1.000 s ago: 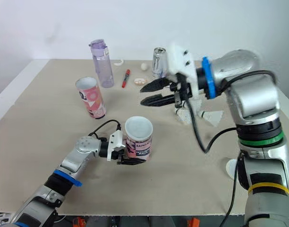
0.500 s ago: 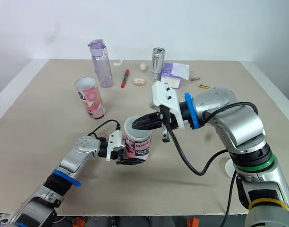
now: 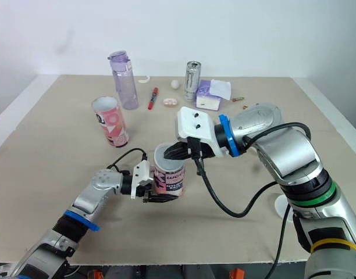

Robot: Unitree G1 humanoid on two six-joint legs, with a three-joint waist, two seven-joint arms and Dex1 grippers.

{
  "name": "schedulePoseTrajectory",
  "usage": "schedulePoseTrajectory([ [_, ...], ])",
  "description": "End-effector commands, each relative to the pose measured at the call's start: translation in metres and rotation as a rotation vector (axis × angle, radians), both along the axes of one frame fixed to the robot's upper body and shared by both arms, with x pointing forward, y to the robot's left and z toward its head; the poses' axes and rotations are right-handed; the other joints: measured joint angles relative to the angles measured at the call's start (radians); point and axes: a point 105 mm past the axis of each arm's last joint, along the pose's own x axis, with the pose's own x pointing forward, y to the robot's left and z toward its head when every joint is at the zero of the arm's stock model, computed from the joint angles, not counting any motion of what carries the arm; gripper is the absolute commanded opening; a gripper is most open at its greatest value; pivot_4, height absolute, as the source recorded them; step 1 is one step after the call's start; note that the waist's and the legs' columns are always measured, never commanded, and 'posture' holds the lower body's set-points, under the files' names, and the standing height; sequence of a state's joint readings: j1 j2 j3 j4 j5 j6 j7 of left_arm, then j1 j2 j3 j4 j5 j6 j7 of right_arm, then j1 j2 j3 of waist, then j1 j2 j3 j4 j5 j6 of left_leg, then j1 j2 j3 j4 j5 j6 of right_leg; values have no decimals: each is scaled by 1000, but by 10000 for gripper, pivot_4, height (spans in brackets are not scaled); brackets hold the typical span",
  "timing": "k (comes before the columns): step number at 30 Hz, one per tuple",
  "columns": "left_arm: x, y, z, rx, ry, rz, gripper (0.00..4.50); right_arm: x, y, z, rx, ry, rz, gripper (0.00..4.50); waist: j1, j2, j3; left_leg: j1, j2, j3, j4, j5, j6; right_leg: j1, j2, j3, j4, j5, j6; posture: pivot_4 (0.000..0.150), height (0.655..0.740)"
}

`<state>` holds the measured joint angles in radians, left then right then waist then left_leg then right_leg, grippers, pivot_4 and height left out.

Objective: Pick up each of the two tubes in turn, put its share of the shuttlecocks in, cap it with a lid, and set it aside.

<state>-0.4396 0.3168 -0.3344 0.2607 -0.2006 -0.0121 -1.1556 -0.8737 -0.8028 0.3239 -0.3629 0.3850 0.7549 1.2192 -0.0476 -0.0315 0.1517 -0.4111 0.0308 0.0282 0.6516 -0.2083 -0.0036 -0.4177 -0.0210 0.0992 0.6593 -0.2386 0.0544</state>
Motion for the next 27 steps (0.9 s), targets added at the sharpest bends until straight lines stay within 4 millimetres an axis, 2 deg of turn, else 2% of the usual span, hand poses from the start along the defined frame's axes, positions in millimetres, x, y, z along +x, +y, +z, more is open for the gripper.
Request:
schedulePoseTrajectory([
  [1, 2, 14, -22, 80, 62, 58, 28579, 2, 1, -32, -80, 119, -31, 463, 0, 0, 0, 1, 0, 0, -1, 0, 0, 1, 0, 0, -1, 0, 0, 1500, 7400],
  [5, 2, 14, -22, 80, 63, 60, 28579, 0, 11, -33, -22, 195, -42, 463, -2, -4, -5, 10, 1, 1, -13, 0, 0, 9, -2, -3, -13, 2, -2, 1500, 7400],
  [9, 2, 15, -23, 82, 62, 64, 28579, -4, 24, -20, 74, 266, -38, 463, -2, -5, -5, 11, 3, 0, -14, 0, 0, 10, -2, -5, -13, 4, -5, 1500, 7400],
  [22, 3, 16, -24, 85, 64, 70, 28579, -3, 13, -54, -140, 253, -54, 463, -1, -3, -7, 10, 8, -1, -14, -1, -1, 6, -5, -18, -15, 5, -8, 1500, 7400],
  [27, 3, 15, -24, 84, 64, 72, 28579, -1, 12, -60, -175, 262, -61, 463, -1, -4, -12, 11, 9, -1, -14, -2, -3, 6, -10, -24, -16, 5, -8, 1500, 7400],
])
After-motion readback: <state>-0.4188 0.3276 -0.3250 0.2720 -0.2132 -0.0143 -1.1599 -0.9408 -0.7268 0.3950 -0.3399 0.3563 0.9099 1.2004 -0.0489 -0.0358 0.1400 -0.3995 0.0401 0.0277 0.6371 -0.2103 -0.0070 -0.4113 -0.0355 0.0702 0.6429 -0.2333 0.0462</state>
